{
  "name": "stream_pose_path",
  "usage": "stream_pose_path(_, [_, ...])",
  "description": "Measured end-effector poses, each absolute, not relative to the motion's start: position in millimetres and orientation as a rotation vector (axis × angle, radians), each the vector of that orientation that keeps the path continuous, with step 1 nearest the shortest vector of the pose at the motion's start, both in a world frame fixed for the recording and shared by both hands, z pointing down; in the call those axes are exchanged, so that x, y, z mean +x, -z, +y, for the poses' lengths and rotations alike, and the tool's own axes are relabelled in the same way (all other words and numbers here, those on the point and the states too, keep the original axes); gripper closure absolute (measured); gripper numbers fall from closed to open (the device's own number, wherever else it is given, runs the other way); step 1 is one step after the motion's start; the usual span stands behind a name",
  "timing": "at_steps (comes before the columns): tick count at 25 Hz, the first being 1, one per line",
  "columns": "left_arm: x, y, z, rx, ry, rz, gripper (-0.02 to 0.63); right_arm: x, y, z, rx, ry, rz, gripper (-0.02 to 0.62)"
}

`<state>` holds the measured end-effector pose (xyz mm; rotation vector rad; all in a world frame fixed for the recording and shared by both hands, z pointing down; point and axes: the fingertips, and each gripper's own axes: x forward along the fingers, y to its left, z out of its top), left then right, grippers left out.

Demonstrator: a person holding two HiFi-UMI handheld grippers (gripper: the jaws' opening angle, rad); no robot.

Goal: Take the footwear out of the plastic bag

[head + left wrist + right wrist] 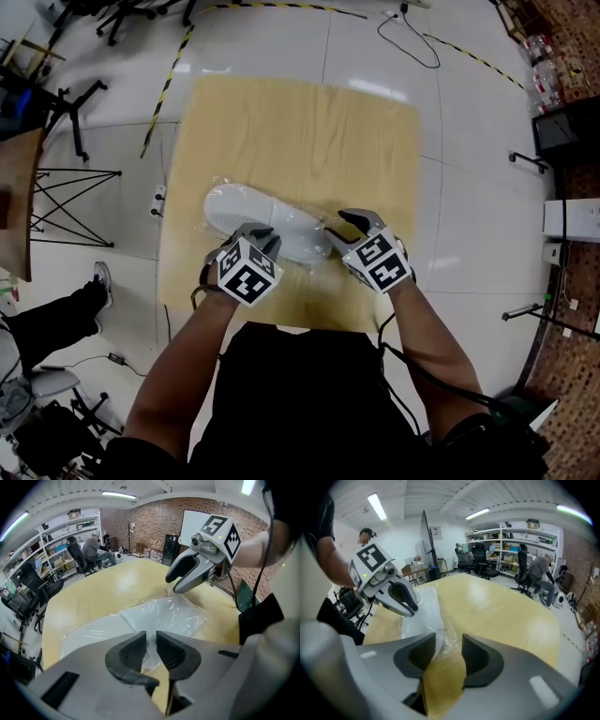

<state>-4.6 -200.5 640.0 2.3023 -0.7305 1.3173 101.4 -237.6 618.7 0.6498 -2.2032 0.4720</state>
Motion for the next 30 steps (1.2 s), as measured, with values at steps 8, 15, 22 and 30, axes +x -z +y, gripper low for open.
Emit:
stream_pose_path(8, [-4.7,-638.8,-202.1,2.300,-1.303,-0.733,0.537,104.1,-607.6,-227.2,0.630,-0.282,-2.199,0.548])
stream_pose_path(15, [-5.1,-640.9,-203.6,2.305,-1.293,-0.734,0.543,159.2,-608.1,-230.3,0.813,-0.319,-2.089,0.572])
stream_pose_path(22, [-8.7,-641.4,-204.1,2.313,-1.283,-0.762,0.545,117.3,-593.9,-209.3,0.823,-0.349,-2.169,0.534])
stream_pose_path(30, [-7.2,-640.3,-205.4,2.327,-1.266,-0.760,0.546,164.5,-627.2,-181.4,0.856,-0.457,-2.029,0.526])
